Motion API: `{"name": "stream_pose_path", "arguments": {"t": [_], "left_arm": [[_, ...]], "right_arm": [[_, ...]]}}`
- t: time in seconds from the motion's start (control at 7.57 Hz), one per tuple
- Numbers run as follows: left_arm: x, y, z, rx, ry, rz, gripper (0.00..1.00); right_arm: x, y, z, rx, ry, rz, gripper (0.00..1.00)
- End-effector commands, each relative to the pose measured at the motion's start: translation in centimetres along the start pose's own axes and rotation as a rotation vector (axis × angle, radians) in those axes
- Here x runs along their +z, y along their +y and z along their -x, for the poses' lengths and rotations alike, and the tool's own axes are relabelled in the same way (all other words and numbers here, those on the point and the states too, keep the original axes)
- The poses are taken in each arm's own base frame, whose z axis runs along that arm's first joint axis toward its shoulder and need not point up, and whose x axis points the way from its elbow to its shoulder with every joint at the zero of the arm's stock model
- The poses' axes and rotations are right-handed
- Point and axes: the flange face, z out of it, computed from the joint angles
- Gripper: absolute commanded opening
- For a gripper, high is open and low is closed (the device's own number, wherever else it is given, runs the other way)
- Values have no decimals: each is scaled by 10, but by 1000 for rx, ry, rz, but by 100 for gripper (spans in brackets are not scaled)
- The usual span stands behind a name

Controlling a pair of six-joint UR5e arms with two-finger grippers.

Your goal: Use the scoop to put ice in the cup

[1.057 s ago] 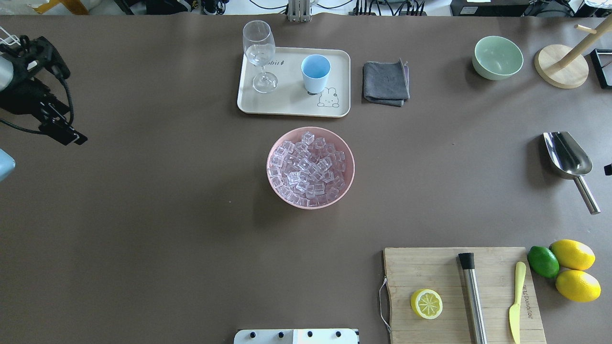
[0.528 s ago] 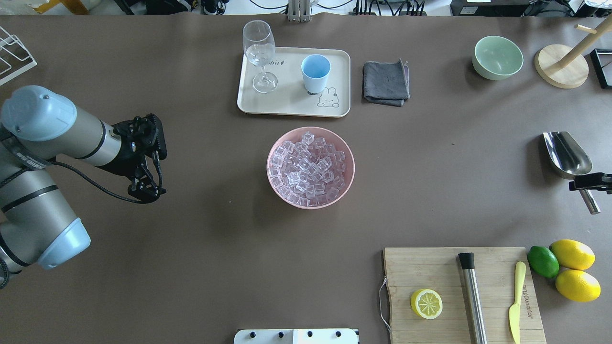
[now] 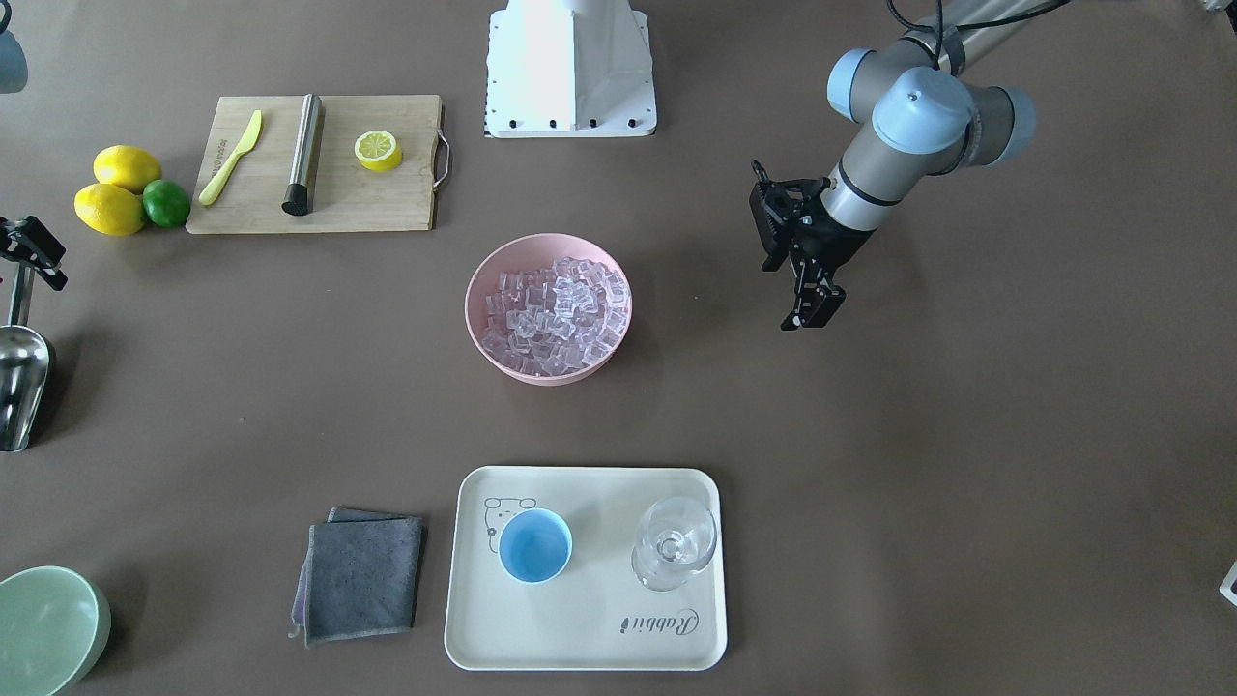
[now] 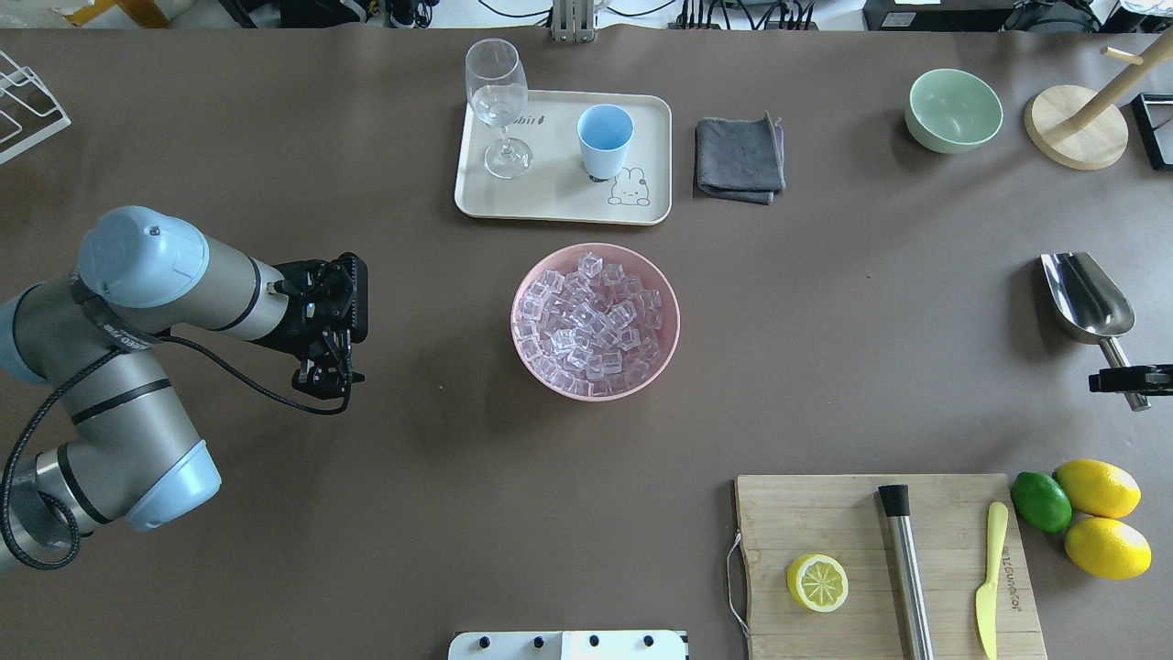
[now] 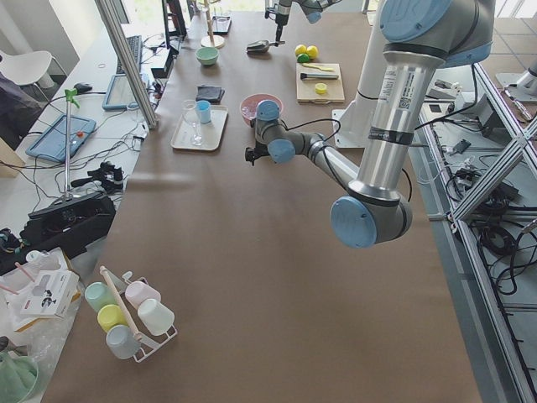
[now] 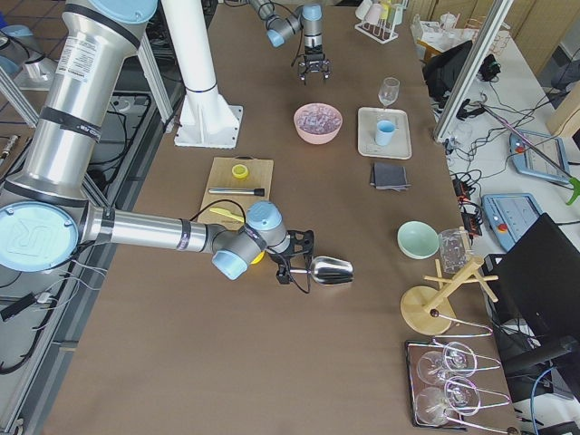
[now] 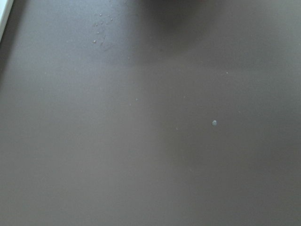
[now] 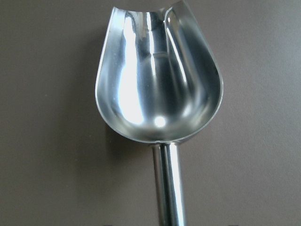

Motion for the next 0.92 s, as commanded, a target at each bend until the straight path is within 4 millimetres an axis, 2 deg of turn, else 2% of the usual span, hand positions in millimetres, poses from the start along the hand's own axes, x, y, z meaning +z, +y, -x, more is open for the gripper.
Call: {"name": "stream_pose_path", "arguments": {"t": [0.0, 0.13, 0.4, 0.53, 0.66, 0.79], "left_arm": [[25, -27, 10, 89, -29, -124, 99], [30, -53, 7, 62, -17, -148, 99], [33, -75, 0, 12, 8, -171, 99], [40, -87, -7, 21, 21, -178, 99], [44, -102, -4, 23, 21, -185, 99], [46, -106, -3, 17, 25, -185, 99]], "right_arm": [[2, 15, -17, -16, 3, -22, 56], [5, 16, -18, -5, 5, -18, 45], [8, 11, -9, 15, -4, -25, 33], [9, 8, -5, 12, -9, -31, 8], [8, 7, -4, 10, -11, -30, 0], [6, 7, 0, -4, -22, -27, 0]]}}
